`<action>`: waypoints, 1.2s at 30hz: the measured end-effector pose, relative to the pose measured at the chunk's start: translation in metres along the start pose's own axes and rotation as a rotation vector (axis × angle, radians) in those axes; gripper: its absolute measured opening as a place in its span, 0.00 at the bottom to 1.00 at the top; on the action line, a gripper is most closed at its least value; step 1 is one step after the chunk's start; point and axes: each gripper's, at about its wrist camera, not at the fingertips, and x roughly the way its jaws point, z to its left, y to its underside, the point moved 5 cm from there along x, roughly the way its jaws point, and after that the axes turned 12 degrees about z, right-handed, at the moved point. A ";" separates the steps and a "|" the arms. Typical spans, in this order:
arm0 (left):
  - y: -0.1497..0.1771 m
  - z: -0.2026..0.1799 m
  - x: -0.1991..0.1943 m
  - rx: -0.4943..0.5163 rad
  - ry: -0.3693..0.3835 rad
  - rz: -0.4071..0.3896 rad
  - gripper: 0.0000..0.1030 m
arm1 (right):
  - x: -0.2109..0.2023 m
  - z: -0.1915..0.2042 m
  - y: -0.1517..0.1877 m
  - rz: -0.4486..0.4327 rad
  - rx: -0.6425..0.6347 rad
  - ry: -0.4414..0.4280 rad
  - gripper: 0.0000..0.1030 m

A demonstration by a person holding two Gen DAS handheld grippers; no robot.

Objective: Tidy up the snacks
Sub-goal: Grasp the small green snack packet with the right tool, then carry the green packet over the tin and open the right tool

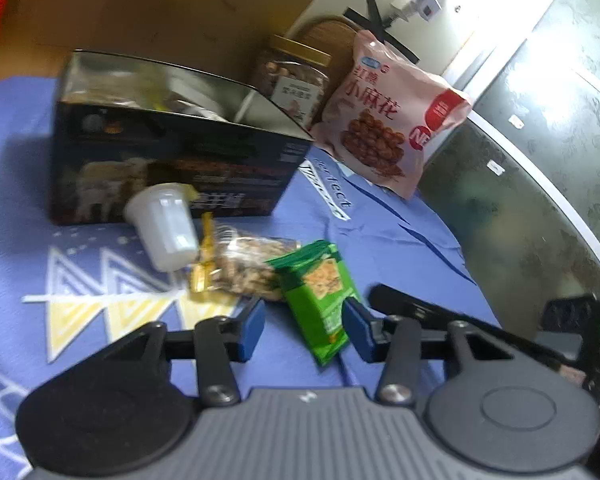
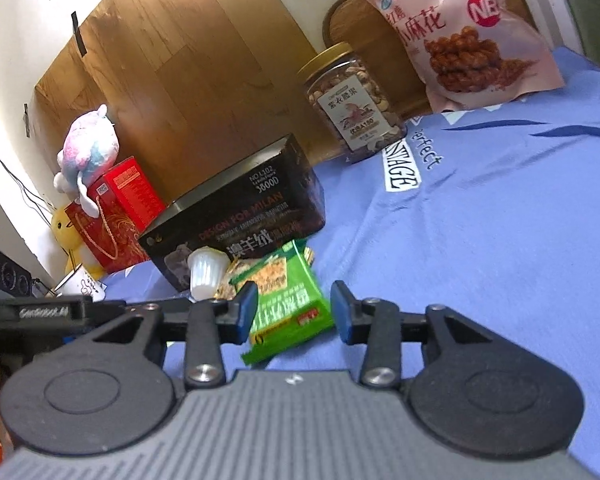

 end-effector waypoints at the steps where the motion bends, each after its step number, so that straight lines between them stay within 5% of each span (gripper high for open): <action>1: -0.001 -0.001 0.004 0.002 0.003 0.006 0.45 | 0.004 -0.001 -0.003 0.007 0.009 -0.004 0.42; 4: -0.001 -0.004 0.020 -0.002 0.000 0.038 0.45 | 0.019 -0.007 -0.009 0.044 0.055 -0.034 0.42; 8: 0.005 -0.001 0.023 -0.009 0.015 0.047 0.30 | 0.031 -0.011 0.001 0.126 0.120 -0.108 0.32; 14: 0.011 0.020 0.006 -0.056 0.014 0.042 0.27 | 0.017 0.018 0.025 0.151 -0.076 -0.124 0.40; 19: 0.012 0.020 0.001 -0.041 -0.027 0.030 0.27 | 0.027 0.060 0.042 0.143 -0.337 0.044 0.35; 22: 0.006 0.016 -0.018 -0.026 -0.021 -0.017 0.28 | 0.023 0.070 0.042 0.116 -0.365 0.073 0.34; 26: -0.026 0.010 -0.053 0.014 -0.026 -0.129 0.27 | 0.011 0.086 0.017 0.031 -0.389 0.036 0.34; 30: -0.077 0.019 -0.077 0.037 -0.123 -0.265 0.32 | 0.031 0.112 -0.040 -0.025 -0.413 -0.015 0.34; 33: -0.113 0.043 -0.065 -0.002 -0.170 -0.266 0.33 | 0.069 0.124 -0.077 -0.029 -0.426 -0.033 0.45; 35: -0.121 0.059 -0.058 -0.050 -0.258 -0.245 0.31 | 0.093 0.123 -0.087 -0.009 -0.418 0.005 0.48; 36: -0.117 0.061 -0.060 -0.055 -0.236 -0.248 0.31 | 0.098 0.117 -0.089 -0.006 -0.395 0.045 0.48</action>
